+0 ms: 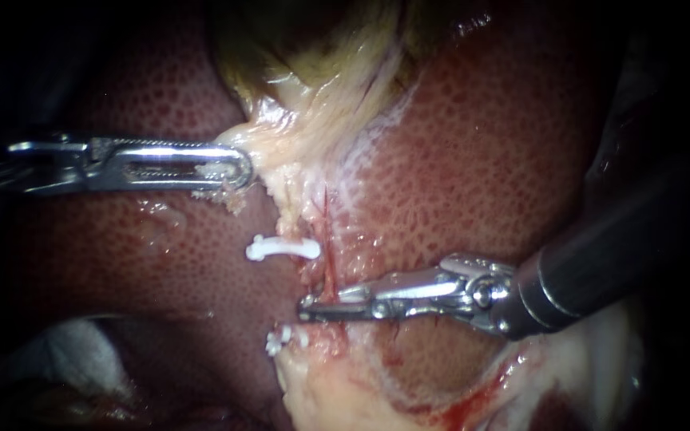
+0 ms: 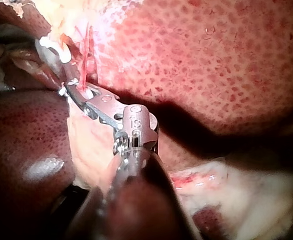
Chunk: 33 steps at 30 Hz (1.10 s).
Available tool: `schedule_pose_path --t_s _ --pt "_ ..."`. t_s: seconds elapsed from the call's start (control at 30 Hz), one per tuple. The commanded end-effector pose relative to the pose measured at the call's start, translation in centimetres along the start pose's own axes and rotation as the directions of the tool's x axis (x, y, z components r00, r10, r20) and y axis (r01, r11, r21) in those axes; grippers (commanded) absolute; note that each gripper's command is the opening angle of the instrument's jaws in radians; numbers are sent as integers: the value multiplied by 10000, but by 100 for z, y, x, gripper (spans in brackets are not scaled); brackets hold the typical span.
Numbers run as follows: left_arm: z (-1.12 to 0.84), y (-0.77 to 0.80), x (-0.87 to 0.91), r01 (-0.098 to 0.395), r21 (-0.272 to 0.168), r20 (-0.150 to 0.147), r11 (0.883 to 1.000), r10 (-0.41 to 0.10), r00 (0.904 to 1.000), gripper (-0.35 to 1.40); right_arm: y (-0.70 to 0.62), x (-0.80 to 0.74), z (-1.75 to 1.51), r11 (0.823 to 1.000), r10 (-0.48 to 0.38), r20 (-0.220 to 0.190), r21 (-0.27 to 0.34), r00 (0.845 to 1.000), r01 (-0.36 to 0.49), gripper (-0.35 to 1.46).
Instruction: Going back first clip right tube
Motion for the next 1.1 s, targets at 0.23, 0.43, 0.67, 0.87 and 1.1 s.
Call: schedule_pose_path --t_s 0.23,0.43,0.67,0.87,1.1 --pt "1 0 0 -7 2 0 10000 7 10000 -35 -1 0 2 9994 351 -13 -19 9994 -351 -35" --pt "1 -1 0 -10 2 0 10000 10 10000 -35 -4 2 7 9989 -471 -309 11 9984 472 26" --pt "1 -1 -1 -11 3 0 10000 11 10000 -35 -3 13 6 9669 -2515 -644 -614 9657 2477 49" --pt "1 -1 -1 -14 5 -1 10000 14 10000 -35 -6 26 -20 9302 -3613 -697 -958 9298 3543 49" --pt "1 -2 -2 -16 5 -1 10000 16 10000 -35 -19 33 -79 8792 -4744 -517 -786 8788 4699 49"
